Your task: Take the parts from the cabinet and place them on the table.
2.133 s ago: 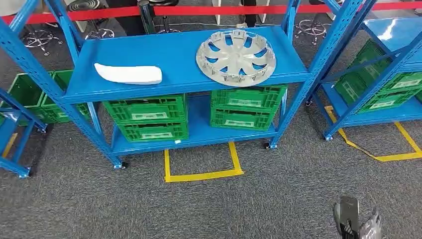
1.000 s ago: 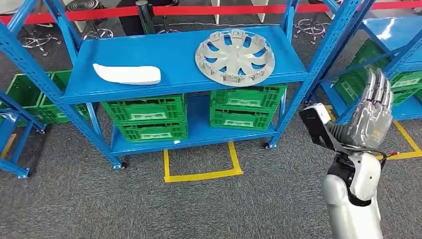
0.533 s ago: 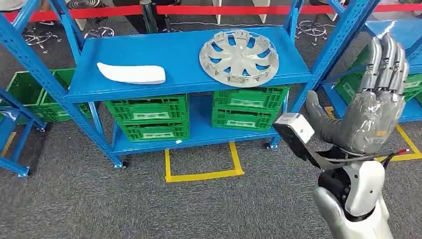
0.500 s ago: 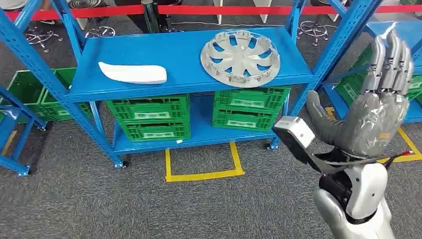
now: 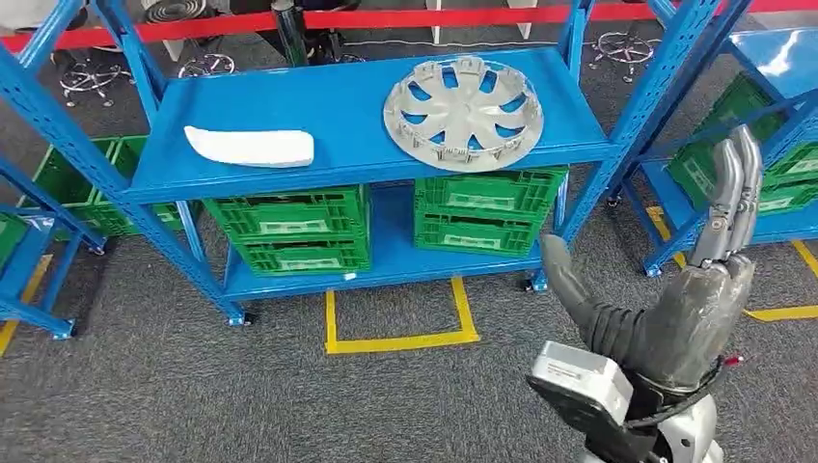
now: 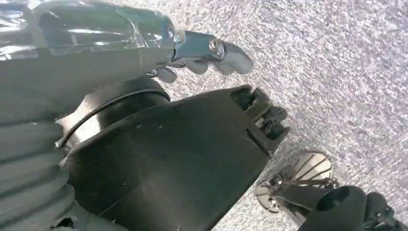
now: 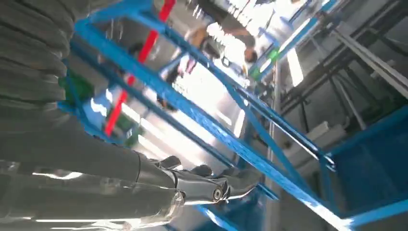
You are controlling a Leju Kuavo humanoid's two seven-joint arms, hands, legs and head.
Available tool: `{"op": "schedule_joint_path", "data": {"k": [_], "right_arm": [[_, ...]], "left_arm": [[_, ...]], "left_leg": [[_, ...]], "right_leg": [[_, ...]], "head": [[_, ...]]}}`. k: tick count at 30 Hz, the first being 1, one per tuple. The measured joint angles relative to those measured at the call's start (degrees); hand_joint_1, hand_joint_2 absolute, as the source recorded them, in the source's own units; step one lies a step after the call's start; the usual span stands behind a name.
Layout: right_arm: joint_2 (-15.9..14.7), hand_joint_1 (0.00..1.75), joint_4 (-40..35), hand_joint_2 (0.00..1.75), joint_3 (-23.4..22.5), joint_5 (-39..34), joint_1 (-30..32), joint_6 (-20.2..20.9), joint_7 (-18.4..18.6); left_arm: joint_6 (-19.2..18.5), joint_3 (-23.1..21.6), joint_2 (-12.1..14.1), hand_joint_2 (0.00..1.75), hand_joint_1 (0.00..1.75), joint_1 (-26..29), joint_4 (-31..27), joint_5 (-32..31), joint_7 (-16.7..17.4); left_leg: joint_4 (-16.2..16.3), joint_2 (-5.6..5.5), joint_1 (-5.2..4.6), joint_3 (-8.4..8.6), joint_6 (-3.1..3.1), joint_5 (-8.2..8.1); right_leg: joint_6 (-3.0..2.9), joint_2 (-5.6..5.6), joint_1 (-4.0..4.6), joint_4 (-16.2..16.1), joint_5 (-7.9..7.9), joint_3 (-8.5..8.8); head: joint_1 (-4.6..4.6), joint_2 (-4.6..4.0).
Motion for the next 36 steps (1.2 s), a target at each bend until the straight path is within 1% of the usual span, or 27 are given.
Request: {"op": "schedule_joint_path", "data": {"k": [2,3,5,7,9,10,12,13,14,15,16,17,18,19,20,22,23,24,25,27,28,29,32,33,34,35,36], "right_arm": [[-0.4,0.00,0.0,1.75,1.7,-0.4,0.6,-2.0,0.9],[-0.6,0.00,-0.2,1.75,2.3,-0.3,1.2,-2.6,1.2],[-1.0,0.00,-0.6,1.75,3.0,0.3,2.2,-3.2,1.4],[-1.3,0.00,-1.2,1.75,3.5,0.4,2.8,-3.5,1.5],[-1.7,0.00,-1.5,1.75,3.8,0.5,3.2,-3.6,1.6],[-1.9,0.00,-1.7,0.00,3.9,0.5,3.3,-3.6,1.6],[-2.0,0.00,-2.1,0.00,4.2,0.6,3.9,-3.6,1.6],[-2.1,0.00,-2.3,1.75,4.4,0.6,4.3,-3.6,1.5],[-2.1,0.00,-2.7,1.75,4.5,0.5,4.7,-3.6,1.2],[-2.1,0.00,-3.1,1.75,4.5,0.4,5.4,-3.6,0.9],[-2.1,0.00,-3.4,1.75,4.5,0.2,6.0,-3.6,0.4],[-2.1,0.00,-3.6,0.00,4.5,0.2,6.8,-3.6,-0.3],[-2.1,0.00,-3.8,0.00,4.5,0.0,7.8,-3.6,-1.3],[-2.0,0.00,-4.0,0.00,4.5,-0.5,8.5,-3.6,-2.5],[-1.7,0.00,-4.3,0.00,4.4,-1.1,9.0,-3.6,-3.9],[-1.0,0.00,-4.9,0.00,4.3,-2.4,10.0,-3.6,-6.3],[-0.7,0.00,-5.2,0.00,4.2,-3.1,10.4,-3.6,-7.4],[-0.3,0.00,-5.4,0.00,4.0,-3.6,10.9,-3.6,-8.0],[0.0,0.00,-5.6,0.00,3.8,-3.7,11.1,-3.6,-8.2],[0.3,0.00,-5.8,0.00,3.4,-4.0,11.5,-3.6,-8.4],[0.7,0.00,-6.1,0.00,3.3,-4.1,11.8,-3.6,-8.5],[1.1,0.00,-6.2,0.00,3.3,-4.0,11.9,-3.6,-8.5],[1.6,0.00,-6.3,0.00,3.3,-4.1,12.2,-3.6,-8.5],[1.8,0.00,-6.3,0.00,3.2,-4.1,12.3,-3.6,-8.5],[1.9,0.00,-6.3,0.00,3.2,-4.1,12.4,-3.6,-8.5],[2.1,0.00,-6.3,0.00,3.2,-4.1,12.6,-3.6,-8.5],[2.3,0.00,-6.3,0.00,3.1,-4.3,12.6,-3.6,-8.7]], "left_arm": [[0.0,0.0,0.1,1.75,0.00,0.1,0.1,0.0,0.3],[0.0,0.0,0.1,1.75,0.00,0.1,0.1,-0.1,0.4],[0.2,0.0,0.1,1.75,0.00,0.1,0.1,-0.1,0.3],[0.5,0.0,0.1,1.75,0.00,0.1,0.2,-0.1,0.2],[0.6,0.0,0.0,1.75,0.00,0.1,0.3,-0.1,0.1],[0.7,0.0,0.0,1.75,0.00,0.2,0.3,-0.1,0.1],[0.9,0.0,-0.1,1.75,0.00,0.2,0.3,-0.1,-1.0],[1.0,0.0,-0.2,1.75,0.00,0.2,0.3,0.2,-2.2],[1.1,0.0,-0.2,1.75,0.00,0.2,0.3,0.5,-3.3],[1.2,0.0,-0.4,0.00,0.00,0.1,0.3,0.7,-4.7],[1.3,0.0,-0.4,0.00,0.00,0.1,0.3,1.0,-5.4],[1.6,0.1,-0.5,0.00,0.00,0.1,0.3,1.1,-5.9],[1.9,0.1,-0.5,0.00,0.00,0.1,0.3,1.1,-6.1],[2.2,0.1,-0.5,0.00,0.00,0.1,0.3,0.9,-6.1],[2.5,0.1,-0.5,0.00,0.00,0.1,0.3,0.6,-6.0],[3.1,0.2,-0.6,0.00,0.00,0.1,0.3,0.5,-5.0],[3.2,0.2,-0.7,0.00,0.00,0.1,0.3,0.4,-4.6],[3.3,0.2,-0.8,0.00,0.00,0.1,0.3,0.3,-4.5],[3.3,0.3,-0.7,0.00,0.00,0.1,0.3,0.2,-4.4],[3.4,0.3,-0.7,0.00,0.00,0.1,0.3,0.2,-4.3],[3.5,0.3,-0.5,0.00,0.00,0.1,0.4,0.2,-4.3],[3.5,0.3,-0.5,0.00,0.00,0.1,0.4,0.1,-4.3],[3.5,0.3,-0.5,0.00,0.00,0.1,0.4,0.1,-4.2],[3.5,0.3,-0.4,0.00,0.00,0.1,0.4,0.1,-4.2],[3.5,0.3,-0.4,0.00,0.00,0.1,0.4,0.1,-4.2],[3.5,0.3,-0.4,0.00,0.00,0.1,0.4,0.1,-4.2],[3.4,0.3,-0.5,0.00,0.00,0.1,0.5,0.0,-4.2]], "left_leg": [[8.9,-0.01,0.05,-5.11,-0.33,-3.19],[11.2,0.00,0.06,-6.80,-0.39,-3.07],[7.2,0.08,0.07,-5.67,-0.29,1.39],[-2.3,0.28,0.08,-1.52,0.00,7.51],[-4.7,0.43,-0.02,-0.46,0.45,6.25],[-4.5,0.32,-0.12,-0.78,1.10,6.00],[-4.6,0.05,-0.10,-0.79,1.71,6.03],[-4.8,0.01,0.24,-0.58,2.05,6.19],[-4.8,-0.02,0.23,-0.51,2.34,6.13],[-4.8,-0.02,0.18,-0.50,2.66,6.05],[-4.8,-0.02,0.05,-0.51,2.73,6.02],[-4.8,-0.02,-0.10,-0.50,2.91,5.93],[-4.8,-0.03,-0.30,-0.43,3.02,5.86],[-4.8,-0.07,-0.49,-0.24,3.14,5.78],[-4.8,-0.16,-0.71,-0.02,3.27,5.68],[-4.8,-0.25,-1.08,0.59,3.37,5.43],[-4.9,-0.22,-0.93,0.67,3.41,5.32],[-4.7,-0.29,-1.21,0.36,3.20,5.24],[-4.7,-0.20,-1.05,0.08,2.79,5.39],[-5.0,-0.04,-0.92,0.16,2.27,5.56],[-4.8,-0.06,-1.15,0.26,1.92,5.08],[-3.9,-0.07,-1.09,0.02,1.49,4.22],[7.4,-0.13,-0.34,-5.45,0.45,-1.77],[10.7,-0.11,-0.14,-7.26,0.17,-2.63],[11.2,-0.08,0.05,-7.76,-0.01,-2.02],[9.3,-0.01,0.23,-7.07,-0.20,-0.06],[5.6,0.03,0.41,-5.27,-0.30,2.49]], "right_leg": [[-0.24,-0.23,0.08,0.0,-0.17,0.07],[-0.24,-0.30,0.10,0.0,-0.26,0.20],[-0.11,-0.30,0.06,0.1,-0.70,0.84],[0.37,-0.18,-0.03,0.3,-1.35,1.61],[1.01,0.05,0.37,0.8,-1.71,1.27],[1.37,0.01,0.37,0.7,-1.51,1.07],[1.79,-0.13,0.33,0.3,-1.53,1.35],[2.11,-0.12,0.26,0.5,-2.13,1.30],[2.25,-0.06,0.30,1.9,-3.26,0.88],[2.35,-0.03,0.33,5.8,-5.52,-0.90],[2.42,-0.03,0.36,10.4,-7.68,-3.08],[2.43,-0.01,0.38,15.1,-9.46,-5.41],[2.29,0.01,0.40,18.1,-9.93,-6.94],[2.02,0.01,0.43,17.9,-8.93,-6.97],[1.59,0.03,0.55,15.5,-6.65,-6.03],[0.27,0.18,1.10,6.3,-1.07,-2.12],[-0.68,0.42,1.47,3.1,-0.67,-0.61],[-0.85,0.29,1.64,2.1,-0.69,-0.36],[-0.94,0.25,1.82,1.5,-1.11,-0.09],[-0.97,0.31,1.91,1.3,-1.04,-0.15],[-0.82,0.12,1.24,0.0,-0.46,0.49],[-0.94,-0.07,1.13,-0.5,-0.27,0.80],[-1.09,-0.28,1.02,-0.5,-0.18,0.81],[-1.07,-0.33,1.01,-0.5,-0.20,0.79],[-0.99,-0.33,0.97,-0.5,-0.25,0.82],[-0.87,-0.32,0.91,-0.4,-0.33,0.85],[-0.64,-0.30,0.80,-0.2,-0.48,0.92]], "head": [[-0.07,0.00],[-0.09,0.00],[-0.09,0.00],[-0.22,0.00],[-0.35,0.00],[-0.22,0.00],[-0.06,0.00],[-0.02,0.00],[0.22,0.00],[0.44,0.00],[0.55,0.00],[0.57,0.00],[0.61,0.00],[0.61,0.00],[0.61,0.00],[0.68,0.00],[0.70,0.00],[0.44,0.00],[0.87,0.00],[0.85,0.00],[1.01,0.00],[0.83,0.00],[0.59,0.00],[0.61,0.00],[0.59,0.00],[0.59,0.00],[0.59,0.00]]}}
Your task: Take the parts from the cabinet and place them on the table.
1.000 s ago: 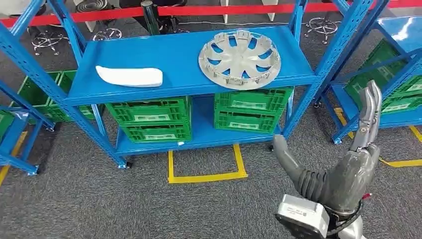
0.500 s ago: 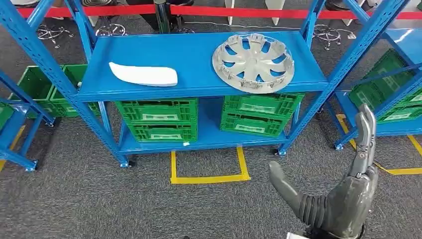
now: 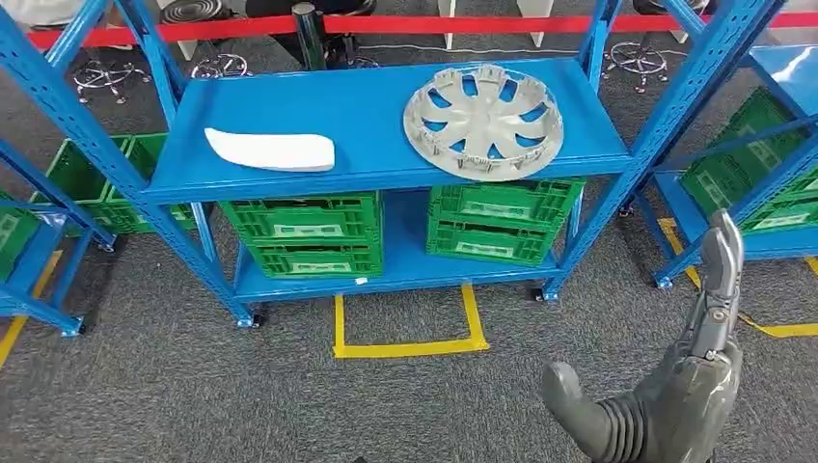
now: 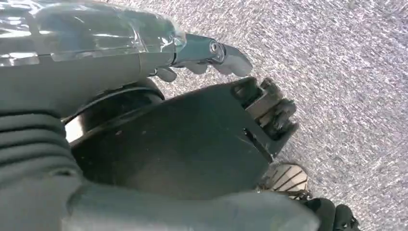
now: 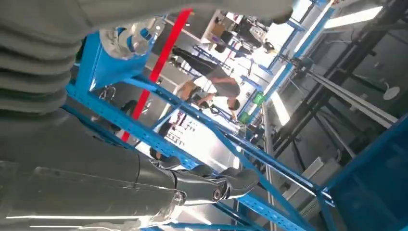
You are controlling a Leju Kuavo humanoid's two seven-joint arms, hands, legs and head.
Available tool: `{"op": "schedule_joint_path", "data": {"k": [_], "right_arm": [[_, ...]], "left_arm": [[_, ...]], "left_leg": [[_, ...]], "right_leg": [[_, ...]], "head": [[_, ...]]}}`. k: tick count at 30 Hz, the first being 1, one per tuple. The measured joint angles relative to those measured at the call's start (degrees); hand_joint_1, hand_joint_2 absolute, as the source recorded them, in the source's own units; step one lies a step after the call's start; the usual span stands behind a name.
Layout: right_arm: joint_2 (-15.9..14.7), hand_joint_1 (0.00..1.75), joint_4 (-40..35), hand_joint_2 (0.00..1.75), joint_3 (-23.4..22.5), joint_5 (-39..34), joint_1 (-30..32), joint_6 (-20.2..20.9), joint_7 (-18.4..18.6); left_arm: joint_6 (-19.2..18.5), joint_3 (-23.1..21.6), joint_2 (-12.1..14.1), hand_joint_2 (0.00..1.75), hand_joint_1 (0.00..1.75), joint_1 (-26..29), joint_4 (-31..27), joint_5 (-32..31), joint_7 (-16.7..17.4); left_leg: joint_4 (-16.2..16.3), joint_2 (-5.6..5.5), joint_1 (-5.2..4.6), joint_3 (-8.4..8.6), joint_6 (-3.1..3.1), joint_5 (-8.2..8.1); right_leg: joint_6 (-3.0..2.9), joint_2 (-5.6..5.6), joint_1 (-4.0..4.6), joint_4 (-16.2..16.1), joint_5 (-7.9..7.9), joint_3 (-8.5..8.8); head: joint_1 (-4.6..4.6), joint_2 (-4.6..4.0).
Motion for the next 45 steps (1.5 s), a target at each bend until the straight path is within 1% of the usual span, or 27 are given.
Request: {"op": "schedule_joint_path", "data": {"k": [1,2,4,5,7,8,9,11,12,13,15,17,18,22,24,27,28,29,30,32,34,37,39,42,43,44,45], "right_arm": [[0.2,0.00,0.0,0.00,-0.2,-0.5,0.1,0.0,-0.6],[0.4,0.00,0.0,0.00,-0.3,-1.1,0.2,0.0,-1.3],[0.7,0.00,0.0,0.00,-0.4,-2.1,0.6,0.0,-2.6],[0.9,0.00,0.1,1.75,-0.5,-2.3,0.8,0.0,-3.1],[1.3,0.00,0.3,1.75,-1.0,-0.7,1.3,0.1,-1.7],[1.3,0.00,0.7,1.75,-1.2,2.3,1.4,0.8,1.3],[1.3,0.00,1.1,1.75,-1.2,7.4,1.4,2.6,5.4],[1.3,0.00,2.5,1.75,-1.7,12.3,2.2,7.6,9.5],[1.3,0.00,3.4,1.75,-1.9,11.5,2.3,9.6,10.0],[1.2,0.00,4.8,1.75,-2.3,10.3,2.4,12.2,10.4],[1.2,0.00,7.1,1.75,-3.3,8.7,2.4,14.3,10.5],[1.1,0.00,9.5,1.75,-4.8,8.0,2.5,15.4,10.6],[0.9,0.00,10.6,1.75,-5.7,8.5,2.5,16.8,10.6],[0.2,0.00,14.1,1.75,-10.4,13.0,3.8,24.5,10.6],[0.1,0.00,15.1,1.75,-13.0,14.1,4.2,26.3,10.6],[-0.3,0.00,17.2,1.75,-16.2,15.4,5.0,28.8,10.6],[-0.3,0.00,17.7,1.75,-16.9,15.5,5.3,29.2,10.6],[-0.4,0.00,18.1,1.75,-17.8,15.7,5.4,29.8,10.6],[-0.5,0.00,18.7,1.75,-18.9,16.0,5.5,30.3,10.6],[-0.5,0.00,19.4,1.75,-21.0,16.8,6.0,31.8,10.6],[-0.8,0.00,19.9,1.75,-23.4,16.7,6.3,32.9,10.6],[-1.4,0.00,20.5,1.75,-26.7,15.8,6.9,33.7,10.6],[-1.9,0.00,20.8,1.75,-28.6,15.5,7.2,33.7,10.6],[-2.2,0.00,21.0,1.75,-31.1,15.0,7.7,32.9,10.6],[-2.2,0.00,21.1,1.75,-31.5,14.9,8.0,32.7,10.6],[-2.2,0.00,21.2,1.75,-31.7,14.8,8.2,32.7,10.6],[-2.2,0.00,21.2,1.75,-31.8,14.7,8.3,32.7,10.6]], "left_arm": [[-0.2,0.0,0.0,0.00,0.00,0.0,0.0,-0.2,0.2],[-0.3,0.0,0.0,0.00,0.00,0.0,0.0,-0.4,0.4],[-0.3,0.0,-0.1,0.00,0.00,0.0,0.1,-1.0,1.1],[-0.3,-0.1,0.0,0.00,0.00,0.0,0.1,-1.1,1.2],[-0.3,-0.1,-0.1,0.00,0.00,0.1,0.2,-1.0,1.6],[-0.3,-0.1,-0.2,0.00,0.00,0.1,0.2,-0.9,1.8],[-0.4,-0.1,-0.1,0.00,0.00,0.1,0.2,-0.7,1.9],[-0.6,-0.1,-0.1,0.00,0.00,0.1,0.2,-0.6,2.4],[-0.7,-0.1,-0.1,0.00,0.00,0.1,0.3,-0.6,2.6],[-1.1,-0.1,-0.1,0.00,0.00,0.1,0.3,-0.7,2.9],[-1.7,-0.1,-0.1,0.00,0.00,0.1,0.3,-1.2,3.2],[-2.1,-0.2,-0.2,0.00,0.00,0.0,0.3,-1.7,3.4],[-2.4,-0.2,-0.4,0.00,0.00,0.0,0.3,-2.0,3.5],[-2.9,-0.2,-0.3,0.00,0.00,-0.2,0.3,-2.9,3.6],[-3.0,-0.2,-0.1,0.00,0.00,-0.2,0.3,-3.3,3.7],[-3.3,-0.2,0.0,0.00,0.00,-0.2,0.3,-3.5,3.7],[-3.4,-0.3,0.0,0.00,0.00,-0.2,0.3,-3.7,3.7],[-3.5,-0.3,0.0,0.00,0.00,-0.3,0.3,-3.8,3.7],[-3.5,-0.3,0.0,0.00,0.00,-0.3,0.3,-4.0,3.7],[-3.6,-0.3,0.0,0.00,0.00,-0.3,0.3,-4.2,3.7],[-3.6,-0.3,-0.1,0.00,0.00,-0.4,0.3,-4.5,3.7],[-3.6,-0.3,-0.1,0.00,0.00,-0.4,0.3,-4.6,3.8],[-3.6,-0.3,-0.2,0.00,0.00,-0.4,0.3,-4.6,3.8],[-3.6,-0.3,-0.2,0.00,0.00,-0.4,0.3,-4.6,3.3],[-3.6,-0.3,-0.2,0.00,0.00,-0.4,0.3,-4.5,2.9],[-3.6,-0.3,-0.2,0.00,0.00,-0.4,0.3,-4.4,2.7],[-3.6,-0.3,-0.2,0.00,0.00,-0.4,0.3,-4.4,2.5]], "left_leg": [[-5.5,0.18,0.19,2.77,-0.14,2.92],[-9.4,0.46,0.32,4.61,-0.19,3.62],[-10.1,0.39,0.00,5.16,0.85,2.99],[-10.1,0.32,-0.15,5.09,1.14,3.00],[-10.4,0.24,-0.06,5.18,1.94,3.21],[-10.5,0.24,0.11,5.32,2.19,3.28],[-10.5,0.32,0.11,5.33,2.54,3.24],[-10.5,0.43,-0.04,5.31,2.78,3.13],[-10.5,0.51,-0.18,5.32,2.87,3.07],[-10.4,0.53,-0.32,5.38,2.92,3.03],[-10.4,0.40,-0.64,5.56,3.04,2.95],[-10.5,0.15,-0.92,5.82,3.08,2.87],[-10.5,0.12,-0.99,5.61,2.96,2.86],[-10.8,-0.12,-0.89,5.28,1.80,3.25],[-9.2,-0.17,-0.91,4.84,1.13,1.51],[2.8,-0.18,-0.41,-1.18,0.41,-4.18],[5.0,-0.14,-0.34,-2.42,0.25,-4.42],[4.5,-0.08,-0.31,-2.36,0.14,-3.28],[1.5,-0.04,-0.26,-1.06,0.12,-0.79],[-7.9,0.08,-0.11,3.68,0.23,4.40],[-10.8,-0.03,-0.20,5.09,0.98,3.44],[-10.6,-0.25,-0.57,4.96,2.10,3.57],[-10.9,-0.23,-0.23,5.09,2.77,3.74],[-10.9,-0.15,-0.40,5.08,3.22,3.67],[-10.9,-0.16,-0.44,5.11,3.30,3.62],[-10.9,-0.21,-0.48,5.24,3.35,3.58],[-10.9,-0.24,-0.51,5.36,3.39,3.52]], "right_leg": [[0.38,0.08,-0.12,0.2,-0.37,0.13],[0.80,0.09,-0.15,0.5,-0.67,0.18],[1.55,0.25,0.16,0.9,-0.89,0.04],[1.71,0.21,0.08,0.7,-0.82,0.16],[2.27,0.17,-0.11,0.6,-0.91,0.37],[2.56,0.25,-0.17,1.3,-1.81,0.17],[2.76,0.28,-0.20,3.9,-3.62,-1.00],[3.03,0.29,-0.23,13.1,-7.92,-5.21],[3.07,0.30,-0.23,16.8,-9.12,-7.09],[2.94,0.30,-0.23,18.6,-8.93,-8.09],[2.22,0.34,-0.12,13.9,-4.75,-6.37],[0.85,0.63,0.42,4.0,0.63,-2.21],[0.09,0.75,0.57,2.8,-0.26,-1.37],[-0.02,0.56,0.85,0.6,-0.05,-1.14],[0.00,0.15,0.26,-0.9,0.62,-0.10],[-0.20,0.01,0.22,-1.0,0.68,-0.08],[-0.16,0.00,0.21,-0.9,0.65,-0.07],[-0.10,0.02,0.16,-0.9,0.60,-0.04],[0.07,0.13,0.09,-0.7,0.49,0.00],[0.64,0.30,-0.04,-0.3,0.05,0.25],[1.44,0.38,0.30,0.5,-0.49,-0.07],[2.08,0.36,0.04,0.0,-0.26,0.11],[2.77,0.42,-0.07,1.8,-2.01,-0.52],[3.24,0.42,-0.08,15.1,-8.44,-6.70],[3.22,0.42,-0.08,18.0,-9.00,-8.17],[3.08,0.42,-0.06,18.1,-8.11,-8.34],[2.86,0.42,-0.06,15.8,-6.07,-7.39]], "head": [[-0.02,0.00],[-0.04,0.00],[0.04,0.00],[0.15,0.00],[0.13,0.00],[0.22,0.00],[0.35,0.00],[0.44,0.00],[0.48,0.00],[0.46,0.00],[0.48,0.00],[0.50,0.00],[0.37,0.00],[0.72,0.00],[0.48,0.00],[0.26,0.00],[0.28,0.00],[0.24,0.00],[0.22,0.00],[0.20,0.00],[0.08,0.00],[0.24,0.00],[0.46,0.00],[0.50,0.00],[0.52,0.00],[0.52,0.00],[0.52,0.00]]}}
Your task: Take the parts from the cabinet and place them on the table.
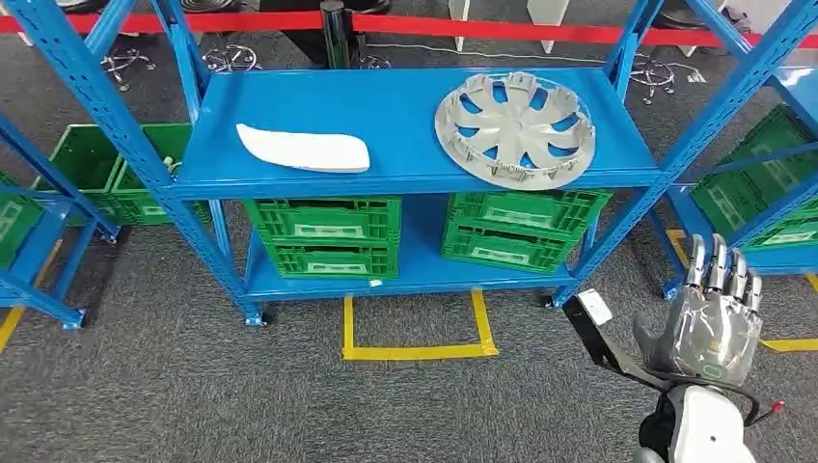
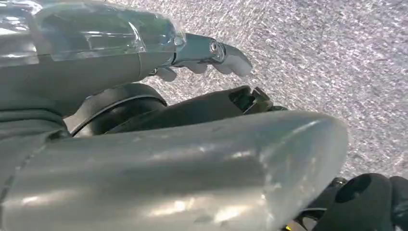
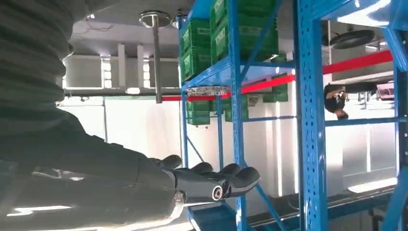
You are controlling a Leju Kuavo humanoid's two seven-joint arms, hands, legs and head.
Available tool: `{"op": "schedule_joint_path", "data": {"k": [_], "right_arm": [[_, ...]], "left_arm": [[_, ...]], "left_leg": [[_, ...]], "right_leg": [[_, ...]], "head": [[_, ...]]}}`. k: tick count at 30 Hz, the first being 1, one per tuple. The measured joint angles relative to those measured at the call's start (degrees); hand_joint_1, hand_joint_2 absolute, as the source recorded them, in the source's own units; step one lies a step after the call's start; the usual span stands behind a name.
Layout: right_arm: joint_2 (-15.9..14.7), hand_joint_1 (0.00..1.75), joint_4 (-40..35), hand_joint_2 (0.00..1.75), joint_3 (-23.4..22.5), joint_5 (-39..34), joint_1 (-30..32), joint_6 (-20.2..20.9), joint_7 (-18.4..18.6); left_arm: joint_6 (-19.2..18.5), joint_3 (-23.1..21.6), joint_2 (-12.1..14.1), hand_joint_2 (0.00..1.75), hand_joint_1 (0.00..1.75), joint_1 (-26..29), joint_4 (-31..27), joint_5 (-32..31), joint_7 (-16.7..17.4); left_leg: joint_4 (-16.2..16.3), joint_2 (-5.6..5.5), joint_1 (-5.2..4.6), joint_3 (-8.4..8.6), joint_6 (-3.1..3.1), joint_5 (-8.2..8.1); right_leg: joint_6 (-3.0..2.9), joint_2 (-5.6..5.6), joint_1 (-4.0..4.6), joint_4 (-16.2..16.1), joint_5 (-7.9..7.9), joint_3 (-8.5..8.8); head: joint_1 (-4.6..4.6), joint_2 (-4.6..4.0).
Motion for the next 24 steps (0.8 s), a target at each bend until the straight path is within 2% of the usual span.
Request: {"op": "schedule_joint_path", "data": {"k": [2,3,4,7,8,9,10,12,13,14,15,17,18,19,20,22,23,24], "right_arm": [[0.0,0.00,0.0,1.75,-0.7,0.0,0.0,-0.1,0.0],[-0.1,0.00,0.0,1.75,-1.0,0.0,0.0,-0.1,0.0],[-0.2,0.00,0.0,1.75,-1.1,0.0,0.0,-0.2,0.0],[-0.3,0.00,-0.1,1.75,-1.4,0.0,0.1,-0.3,0.0],[-0.4,0.00,-0.1,1.75,-1.6,0.0,0.1,-0.3,0.0],[-0.3,0.00,-0.1,1.75,-1.7,0.0,0.0,-0.4,0.0],[-0.3,0.00,-0.1,1.75,-1.8,0.0,0.0,-0.4,0.0],[-0.3,0.00,-0.1,1.75,-1.8,0.0,0.2,-0.4,0.0],[-0.3,0.00,0.0,1.75,-1.8,0.0,0.1,-0.5,0.0],[-0.2,0.00,0.0,1.75,-1.8,0.0,0.1,-0.6,0.0],[-0.2,0.00,0.0,1.75,-1.7,0.0,0.1,-0.7,0.0],[-0.1,0.00,0.0,1.75,-1.6,0.0,-0.1,-1.0,0.0],[0.0,0.00,0.0,1.75,-1.5,0.0,-0.3,-1.2,0.0],[0.0,0.00,0.0,1.75,-1.4,0.1,-0.4,-1.3,0.0],[0.0,0.00,0.0,1.75,-1.3,0.2,-0.7,-1.4,0.0],[0.2,0.00,0.1,1.75,-0.9,0.6,-1.2,-1.6,0.0],[0.2,0.00,0.1,1.75,-0.8,0.6,-1.3,-1.6,0.0],[0.2,0.00,0.1,1.75,-0.7,0.6,-1.5,-1.6,0.0]], "left_arm": [[0.0,0.0,0.0,0.00,0.00,0.0,0.0,0.0,-0.2],[0.0,0.0,-0.1,0.00,0.00,0.0,0.0,0.0,-0.2],[0.0,0.0,-0.1,0.00,0.00,0.0,0.0,0.0,-0.3],[0.0,0.0,-0.1,0.00,0.00,0.0,0.0,0.0,-0.3],[0.0,0.0,0.0,0.00,0.00,0.0,0.0,0.0,-0.3],[0.0,0.0,0.1,0.00,0.00,0.0,0.0,0.0,-0.3],[0.0,0.0,0.1,0.00,0.00,0.0,0.0,0.0,-0.3],[0.0,0.0,0.1,0.00,0.00,0.0,0.0,0.0,-0.3],[-0.1,0.0,0.1,0.00,0.00,0.0,0.0,0.1,-0.4],[-0.3,0.0,0.1,0.00,0.00,0.0,0.0,0.2,-0.8],[-0.5,0.0,0.1,0.00,0.00,0.0,0.0,0.2,-1.0],[-0.5,0.0,0.1,0.00,0.00,0.0,0.0,0.0,-1.1],[-0.5,0.0,0.1,0.00,0.00,0.0,0.0,-0.2,-1.1],[-0.5,0.0,0.1,0.00,0.00,-0.1,0.0,-0.5,-0.8],[-0.4,0.0,0.1,0.00,0.00,-0.1,0.0,-0.7,-0.6],[-0.4,0.0,0.0,0.00,0.00,-0.1,0.0,-0.9,-0.3],[-0.4,0.0,0.0,0.00,0.00,-0.1,0.0,-1.0,-0.2],[-0.4,0.0,-0.1,0.00,0.00,-0.1,0.0,-1.0,-0.1]], "left_leg": [[0.0,-0.14,-0.04,0.43,-0.10,-0.18],[-0.1,-0.15,-0.02,0.48,-0.21,-0.26],[0.1,-0.27,-0.36,0.25,-0.49,-0.36],[-0.3,-0.09,-0.05,0.32,-1.48,-0.09],[-0.3,-0.08,-0.30,0.50,-1.89,-0.34],[0.6,0.06,-0.24,0.13,-2.17,-1.36],[3.4,0.09,-0.09,-1.22,-2.38,-3.43],[11.9,0.09,0.14,-5.24,-2.81,-7.42],[15.3,0.09,0.13,-7.08,-2.96,-8.34],[16.4,0.13,0.13,-7.92,-3.07,-7.64],[14.6,0.21,0.14,-7.28,-3.03,-5.62],[5.9,0.33,0.13,-2.78,-2.67,-0.42],[1.3,0.45,0.10,-0.45,-2.28,0.93],[-0.1,0.55,-0.12,0.60,-2.06,-0.81],[-0.4,0.62,-0.11,0.77,-1.36,-1.03],[-0.9,0.61,-0.18,0.91,-0.62,-1.32],[-0.9,0.43,0.11,2.01,-0.29,-1.43],[-1.3,0.52,0.13,2.89,0.10,-1.74]], "right_leg": [[-0.67,0.02,0.05,-10.1,5.78,4.48],[-1.10,0.17,0.19,-14.1,6.60,6.18],[-1.29,0.18,0.38,-15.0,6.24,6.71],[-1.60,0.29,0.66,-15.3,6.09,6.66],[-2.07,0.20,0.28,-16.2,6.54,7.02],[-2.35,-0.01,0.14,-16.6,6.84,7.32],[-2.56,-0.04,0.13,-16.7,6.95,7.33],[-2.64,-0.15,0.19,-16.7,6.90,7.30],[-2.79,-0.12,0.21,-16.7,6.42,7.30],[-2.78,-0.11,0.21,-16.7,6.29,7.35],[-2.66,-0.01,0.21,-16.7,5.85,7.59],[-2.33,0.00,0.19,-16.6,5.26,8.47],[-2.04,-0.01,0.19,-16.4,4.89,8.89],[-1.61,0.05,0.55,-16.2,4.43,8.89],[-1.25,0.13,0.51,-16.5,4.27,9.04],[-0.60,0.20,0.35,-16.1,4.77,9.71],[-0.45,0.23,0.25,-15.9,4.47,9.94],[-0.17,0.20,0.19,-14.4,4.31,9.49]], "head": [[0.02,0.00],[0.02,0.00],[0.04,0.00],[0.04,0.00],[0.07,0.00],[-0.15,0.00],[-0.35,0.00],[-0.37,0.00],[-0.39,0.00],[-0.39,0.00],[-0.39,0.00],[-0.46,0.00],[-0.46,0.00],[-0.50,0.00],[-0.35,0.00],[-0.35,0.00],[-0.37,0.00],[-0.13,0.00]]}}
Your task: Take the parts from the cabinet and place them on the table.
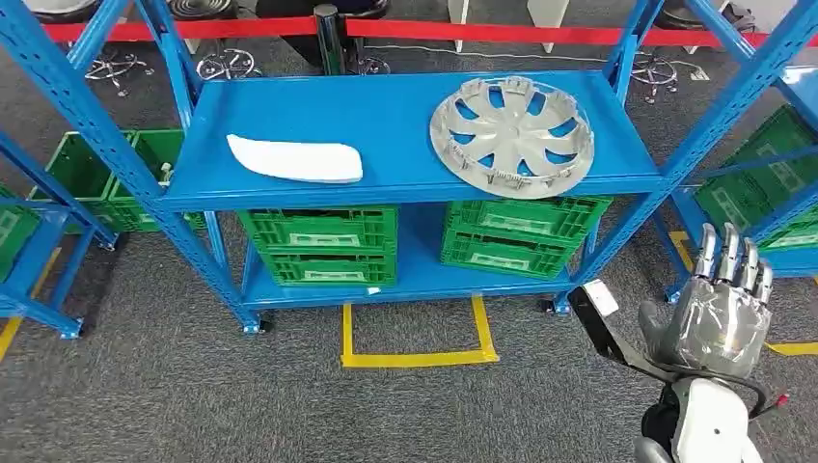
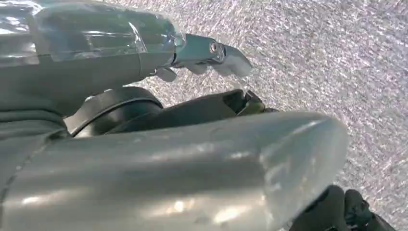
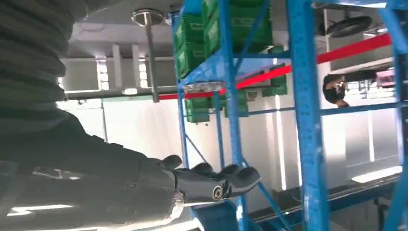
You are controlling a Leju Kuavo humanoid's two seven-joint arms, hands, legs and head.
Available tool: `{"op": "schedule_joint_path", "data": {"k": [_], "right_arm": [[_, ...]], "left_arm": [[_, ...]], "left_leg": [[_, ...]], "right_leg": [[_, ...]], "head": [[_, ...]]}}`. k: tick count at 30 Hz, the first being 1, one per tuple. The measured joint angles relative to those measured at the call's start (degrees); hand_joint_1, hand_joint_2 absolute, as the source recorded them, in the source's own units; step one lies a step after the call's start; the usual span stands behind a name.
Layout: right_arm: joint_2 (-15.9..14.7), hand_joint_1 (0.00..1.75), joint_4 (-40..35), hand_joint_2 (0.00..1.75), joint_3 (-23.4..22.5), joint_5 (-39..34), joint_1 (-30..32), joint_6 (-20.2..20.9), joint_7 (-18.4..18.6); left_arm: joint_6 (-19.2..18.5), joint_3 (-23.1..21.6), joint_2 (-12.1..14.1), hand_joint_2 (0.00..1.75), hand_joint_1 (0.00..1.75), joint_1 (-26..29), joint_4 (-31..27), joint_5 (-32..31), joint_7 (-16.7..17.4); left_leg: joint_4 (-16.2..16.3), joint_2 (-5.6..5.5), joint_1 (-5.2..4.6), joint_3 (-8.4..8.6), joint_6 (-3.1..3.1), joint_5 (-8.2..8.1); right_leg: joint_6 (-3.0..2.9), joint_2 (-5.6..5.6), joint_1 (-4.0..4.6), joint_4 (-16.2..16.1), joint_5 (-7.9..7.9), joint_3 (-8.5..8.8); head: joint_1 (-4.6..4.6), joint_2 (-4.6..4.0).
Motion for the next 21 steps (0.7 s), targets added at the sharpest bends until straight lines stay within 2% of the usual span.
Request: {"op": "schedule_joint_path", "data": {"k": [1,2,4,5,6,7,8,9,10,11,12,13,14,15,16,17,18,19,20,21], "right_arm": [[0.0,0.00,0.0,1.75,0.1,0.0,-0.3,-0.1,0.0],[0.0,0.00,0.0,1.75,0.2,0.0,-0.4,-0.1,0.0],[0.0,0.00,0.1,1.75,0.4,0.0,-0.1,-0.2,0.0],[0.1,0.00,0.2,1.75,0.5,0.0,0.1,-0.3,0.0],[0.2,0.00,0.3,1.75,0.7,0.0,0.3,-0.4,0.0],[0.3,0.00,0.4,1.75,0.9,0.0,0.4,-0.5,0.0],[0.3,0.00,0.4,1.75,0.9,0.0,0.5,-0.6,0.0],[0.3,0.00,0.4,1.75,0.9,0.0,0.6,-0.7,0.0],[0.3,0.00,0.4,1.75,1.0,0.0,0.9,-0.8,0.0],[0.5,0.00,0.7,1.75,1.1,0.0,1.2,-0.8,0.0],[0.4,0.00,0.6,1.75,1.1,0.0,1.4,-0.9,0.0],[0.5,0.00,0.6,1.75,1.2,0.0,1.6,-0.9,0.0],[0.5,0.00,0.6,1.75,1.2,0.0,1.3,-0.9,0.0],[0.5,0.00,0.5,1.75,1.2,0.0,1.3,-1.0,0.0],[0.6,0.00,0.4,1.75,1.2,0.0,1.2,-1.1,0.0],[0.6,0.00,0.4,1.75,1.2,0.0,1.3,-1.1,0.0],[0.6,0.00,0.5,1.75,1.3,0.0,1.3,-1.0,0.0],[0.7,0.00,0.5,1.75,1.3,0.0,1.3,-1.1,0.0],[0.8,0.00,0.5,1.75,1.3,0.0,1.3,-1.1,0.0],[0.8,0.00,0.5,1.75,1.3,0.0,1.4,-1.1,0.0]], "left_arm": [[-0.1,0.0,0.0,0.00,0.00,0.0,0.0,0.0,0.0],[-0.1,0.0,0.0,0.00,0.00,0.0,0.0,0.0,0.3],[-0.1,0.0,0.0,0.00,0.00,0.1,0.0,0.2,0.6],[-0.1,0.0,0.0,0.00,0.00,0.1,0.0,0.2,0.8],[-0.1,0.0,0.0,0.00,0.00,0.1,0.0,0.3,0.9],[-0.1,0.0,0.0,0.00,0.00,0.1,0.0,0.4,1.0],[-0.1,0.0,0.0,0.00,0.00,0.1,0.0,0.7,1.0],[-0.1,0.0,0.0,0.00,0.00,0.1,0.0,0.9,1.1],[-0.1,0.0,0.0,0.00,0.00,0.2,0.0,1.1,1.2],[-0.2,0.0,0.0,0.00,0.00,0.2,0.0,1.3,1.3],[-0.2,0.0,0.0,0.00,0.00,0.1,0.0,1.4,1.3],[-0.3,0.0,0.0,0.00,0.00,0.2,0.0,1.4,1.3],[-0.2,0.0,0.0,0.00,0.00,0.1,0.0,1.3,1.3],[-0.3,0.0,0.1,0.00,0.00,0.0,0.0,1.2,1.3],[-0.2,0.0,0.1,0.00,0.00,0.0,0.0,1.1,1.3],[-0.2,0.0,0.1,0.00,0.00,0.0,0.0,1.0,1.5],[-0.2,0.0,0.1,0.00,0.00,0.1,0.0,1.0,1.8],[-0.3,0.0,0.1,0.00,0.00,0.1,0.0,1.0,1.9],[-0.2,0.0,0.1,0.00,0.00,0.1,0.0,1.0,1.9],[-0.3,0.0,0.2,0.00,0.00,0.1,0.0,1.0,1.9]], "left_leg": [[-0.2,0.16,-0.01,0.84,0.26,-0.41],[-0.2,0.37,-0.01,1.40,0.32,-0.61],[-0.2,0.46,-0.03,2.53,0.30,-1.62],[-0.2,0.43,-0.03,3.30,0.26,-2.27],[-0.2,0.37,-0.03,4.26,0.21,-3.03],[-0.2,0.30,-0.03,5.35,0.09,-3.93],[-0.2,0.26,-0.08,6.57,-0.09,-4.83],[-0.4,0.28,-0.10,7.38,-0.22,-5.95],[-0.6,0.40,-0.05,7.87,-0.40,-6.67],[-0.9,0.12,-0.04,8.32,-0.77,-7.01],[-1.4,0.15,-0.09,8.57,-1.38,-7.58],[-1.1,0.27,-0.11,9.87,-1.84,-7.07],[-0.5,0.19,-0.18,10.16,-2.32,-6.41],[1.7,-0.01,-0.13,9.56,-2.65,-5.99],[5.3,-0.34,-0.13,7.71,-2.84,-4.95],[9.4,-0.46,-0.08,4.80,-2.92,-5.13],[12.8,-0.46,-0.02,1.63,-2.96,-6.83],[14.8,-0.46,-0.02,-1.34,-2.98,-9.89],[15.2,-0.44,-0.02,-3.40,-3.02,-13.15],[14.7,-0.42,-0.03,-5.03,-2.93,-14.60]], "right_leg": [[0.24,0.01,-0.03,3.4,-0.52,-1.79],[0.47,0.01,-0.03,7.4,-1.66,-4.48],[0.79,0.02,-0.03,14.4,-4.94,-9.99],[0.79,0.01,-0.03,15.3,-5.85,-11.55],[0.65,0.02,-0.03,14.4,-5.75,-12.10],[0.36,0.02,-0.02,11.7,-4.16,-11.90],[-0.08,0.08,0.05,7.9,-0.89,-11.43],[-0.68,0.13,0.19,3.8,4.27,-11.14],[-0.97,0.39,0.45,3.1,8.18,-11.42],[-1.12,0.11,0.73,3.8,5.87,-12.18],[-1.45,0.08,0.81,2.9,5.83,-11.20],[-1.77,0.08,0.76,2.7,5.43,-10.71],[-2.14,0.13,0.67,2.4,4.56,-9.60],[-2.40,0.30,0.28,1.7,4.23,-8.11],[-2.68,0.10,0.27,1.4,3.77,-6.93],[-2.90,0.01,0.29,1.1,3.68,-6.01],[-3.04,-0.01,0.30,0.7,3.34,-4.95],[-3.17,0.01,0.29,0.4,2.73,-3.96],[-3.18,0.10,0.27,0.1,2.14,-3.09],[-3.15,0.19,0.27,0.0,1.47,-2.15]], "head": [[0.09,0.00],[0.13,0.00],[0.18,0.00],[0.20,0.00],[0.26,0.00],[0.24,0.00],[0.26,0.00],[0.26,0.00],[0.29,0.00],[0.13,0.00],[0.73,0.00],[0.64,0.00],[0.68,0.00],[0.54,0.00],[0.37,0.00],[0.22,0.00],[0.13,0.00],[0.05,0.00],[-0.06,0.00],[-0.17,0.00]]}}
